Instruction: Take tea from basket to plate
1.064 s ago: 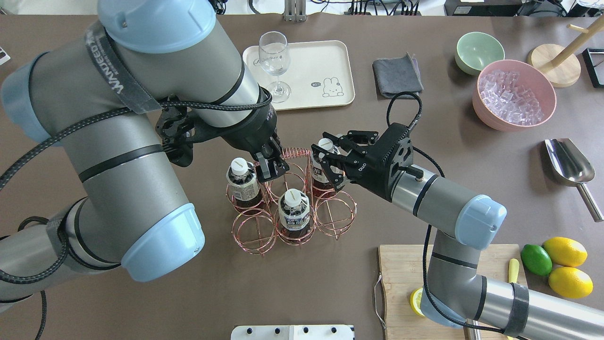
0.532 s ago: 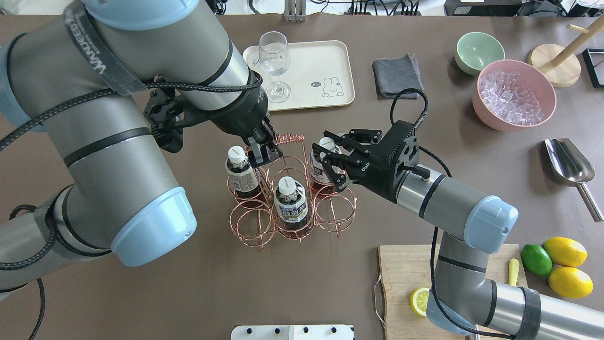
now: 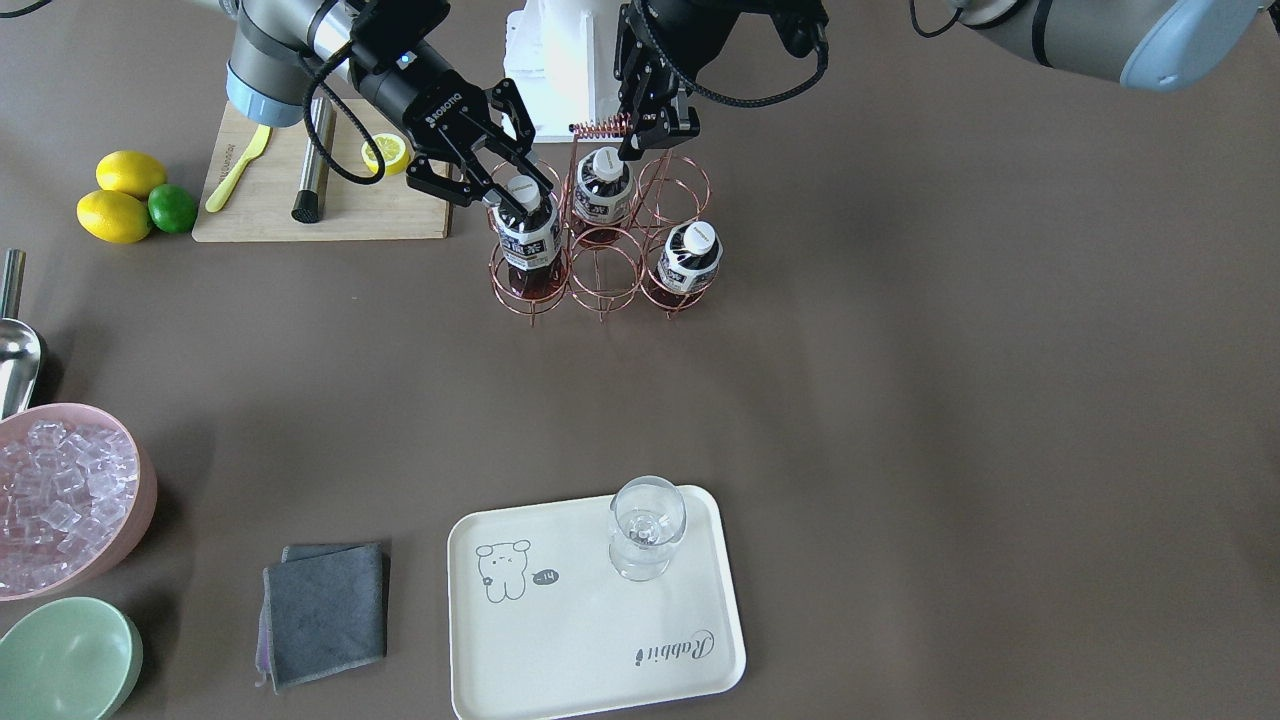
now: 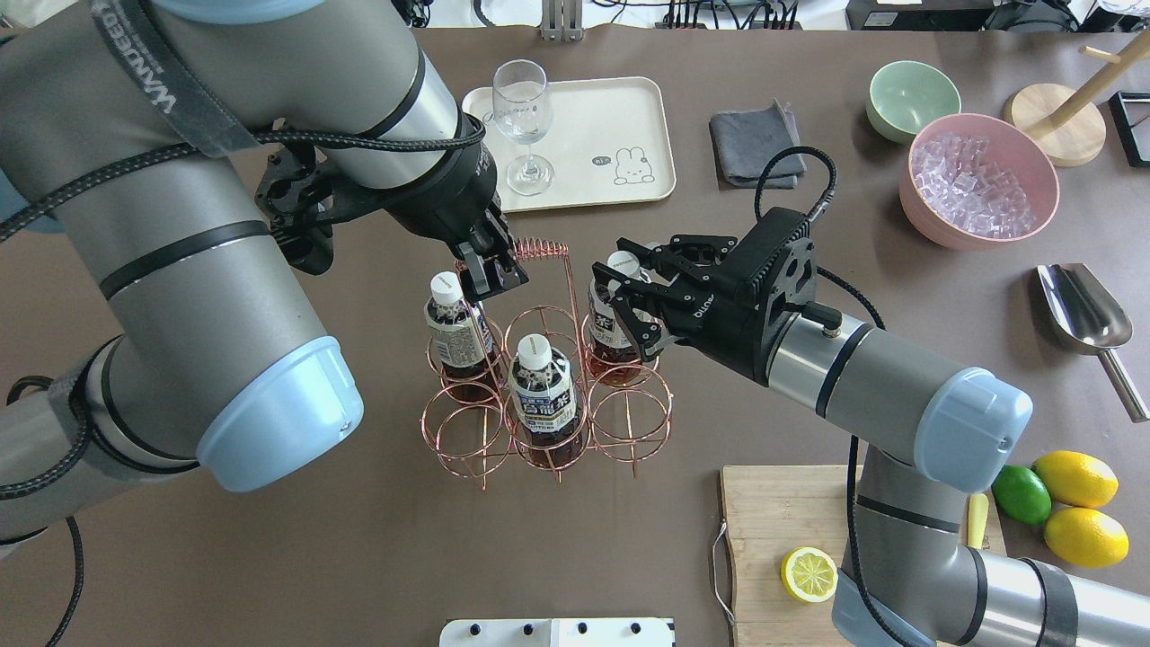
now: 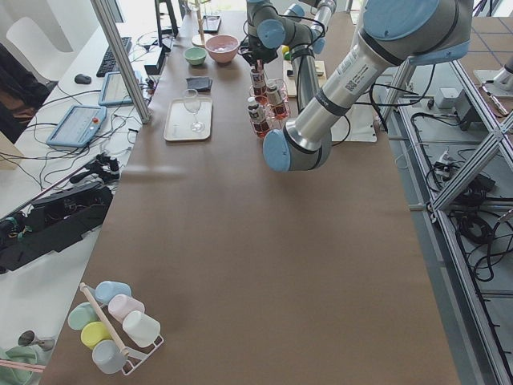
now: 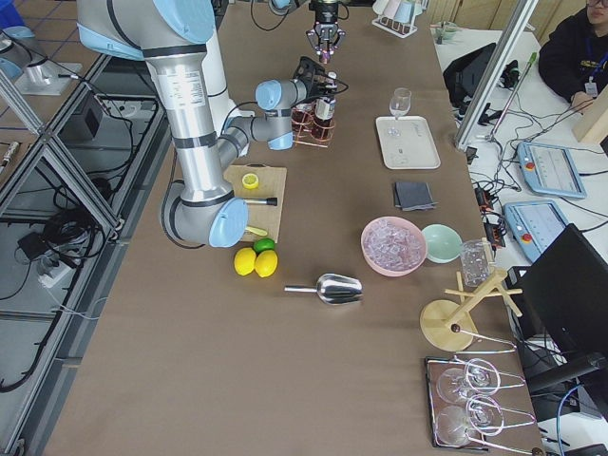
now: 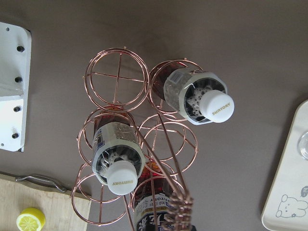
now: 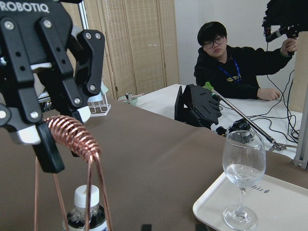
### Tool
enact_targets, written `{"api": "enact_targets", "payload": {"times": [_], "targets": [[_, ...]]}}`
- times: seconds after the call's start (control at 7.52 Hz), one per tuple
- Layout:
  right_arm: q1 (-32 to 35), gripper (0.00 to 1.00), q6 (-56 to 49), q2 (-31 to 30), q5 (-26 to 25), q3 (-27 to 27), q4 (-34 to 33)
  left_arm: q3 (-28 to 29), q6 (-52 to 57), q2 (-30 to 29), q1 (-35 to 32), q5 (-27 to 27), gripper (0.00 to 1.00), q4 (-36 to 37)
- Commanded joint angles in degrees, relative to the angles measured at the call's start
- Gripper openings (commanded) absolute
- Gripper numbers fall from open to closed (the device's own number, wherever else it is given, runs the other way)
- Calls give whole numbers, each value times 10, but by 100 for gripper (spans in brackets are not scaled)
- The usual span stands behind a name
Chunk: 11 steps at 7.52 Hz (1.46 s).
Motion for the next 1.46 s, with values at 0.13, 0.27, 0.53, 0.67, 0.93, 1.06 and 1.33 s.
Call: {"api": "enact_targets", "payload": {"times": [0.13,0.27,0.53,0.67,0.93,1.06,1.33], "targets": [[9,0,5,-1,5,31,-31,-2,1,1,-3,0,0,0],[18,0,7,0,13,61,-78,-1,1,1,-3,0,0,0],[43,0,22,1,40,113,-148,-1,1,2,-3,0,0,0],[90,0,30,1,101,115,-167,-1,1,2,-4,0,0,0],[172,0,33,8,187,112,-188,1,7,6,-4,1,0,0],[191,0,33,9,196,109,-191,0,8,6,-20,0,0,1],[248,0,32,15,243,88,-194,-18,58,5,-44,-1,0,67]]}}
